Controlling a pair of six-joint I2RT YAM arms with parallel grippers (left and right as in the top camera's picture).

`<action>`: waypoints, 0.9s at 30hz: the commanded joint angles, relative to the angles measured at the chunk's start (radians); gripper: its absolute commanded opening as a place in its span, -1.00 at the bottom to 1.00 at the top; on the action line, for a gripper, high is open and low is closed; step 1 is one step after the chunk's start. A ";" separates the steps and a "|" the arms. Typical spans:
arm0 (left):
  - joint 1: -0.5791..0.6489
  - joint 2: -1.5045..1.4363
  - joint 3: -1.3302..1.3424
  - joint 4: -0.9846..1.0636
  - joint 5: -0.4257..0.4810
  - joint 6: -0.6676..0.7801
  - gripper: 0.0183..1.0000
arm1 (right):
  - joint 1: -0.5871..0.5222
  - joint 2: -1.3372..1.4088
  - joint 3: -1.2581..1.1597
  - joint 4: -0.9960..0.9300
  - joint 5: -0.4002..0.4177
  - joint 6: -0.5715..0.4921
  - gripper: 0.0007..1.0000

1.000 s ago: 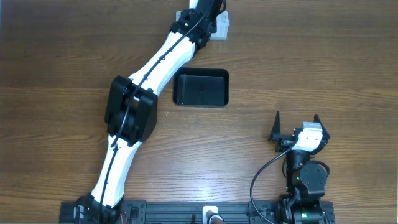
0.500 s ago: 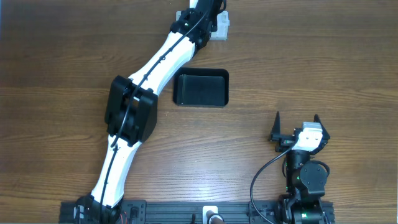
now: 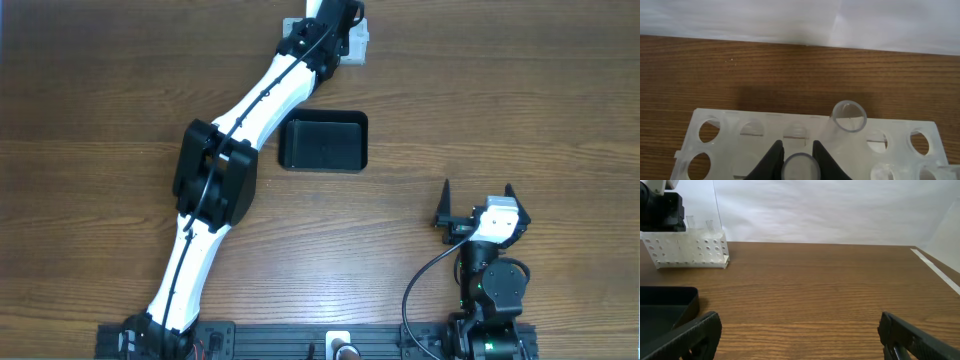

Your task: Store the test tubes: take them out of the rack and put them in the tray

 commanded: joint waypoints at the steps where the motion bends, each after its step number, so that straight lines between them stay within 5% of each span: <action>1: 0.006 0.013 0.026 0.003 -0.004 0.008 -0.70 | -0.007 -0.010 -0.009 0.000 -0.007 0.000 0.99; 27: 0.008 -0.161 0.077 -0.002 -0.020 0.140 -0.79 | -0.008 -0.010 -0.009 0.000 -0.007 0.000 0.99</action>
